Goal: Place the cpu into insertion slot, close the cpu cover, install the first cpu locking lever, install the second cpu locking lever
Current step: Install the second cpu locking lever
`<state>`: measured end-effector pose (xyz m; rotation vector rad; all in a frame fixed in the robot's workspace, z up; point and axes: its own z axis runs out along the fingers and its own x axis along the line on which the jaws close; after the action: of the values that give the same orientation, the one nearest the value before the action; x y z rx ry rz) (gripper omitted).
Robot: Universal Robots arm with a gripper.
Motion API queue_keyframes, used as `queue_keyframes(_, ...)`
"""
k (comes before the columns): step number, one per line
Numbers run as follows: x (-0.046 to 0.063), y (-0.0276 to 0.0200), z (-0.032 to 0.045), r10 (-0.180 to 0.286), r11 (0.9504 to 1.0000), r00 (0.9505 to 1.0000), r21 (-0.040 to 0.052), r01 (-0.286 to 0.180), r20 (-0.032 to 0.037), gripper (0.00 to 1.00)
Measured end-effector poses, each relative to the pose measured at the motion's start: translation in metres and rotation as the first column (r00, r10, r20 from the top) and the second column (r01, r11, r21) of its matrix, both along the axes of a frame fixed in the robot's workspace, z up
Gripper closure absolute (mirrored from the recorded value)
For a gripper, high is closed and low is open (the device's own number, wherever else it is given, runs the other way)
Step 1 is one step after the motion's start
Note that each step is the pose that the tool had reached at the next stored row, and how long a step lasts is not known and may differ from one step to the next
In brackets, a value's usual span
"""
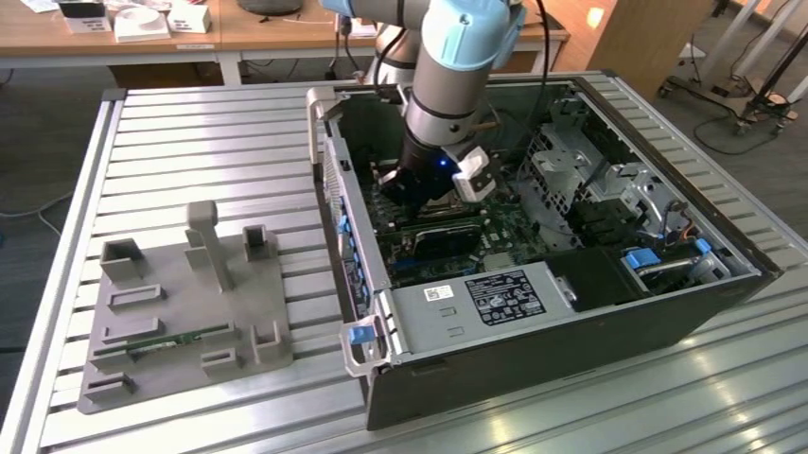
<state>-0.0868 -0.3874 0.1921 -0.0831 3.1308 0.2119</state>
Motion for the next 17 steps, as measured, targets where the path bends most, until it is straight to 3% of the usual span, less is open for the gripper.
queue_keyframes(2,0.0,0.0001,0.0001,0.0,0.9999,1.0,-0.0108,0.0,0.0001,0.9)
queue_keyframes(7,0.0,0.0029,0.0041,0.0,0.9999,1.0,-0.0102,0.0,0.0006,0.9)
queue_keyframes(17,0.0,0.0055,0.0319,0.0,0.9999,1.0,-0.0111,0.0,0.0001,0.9)
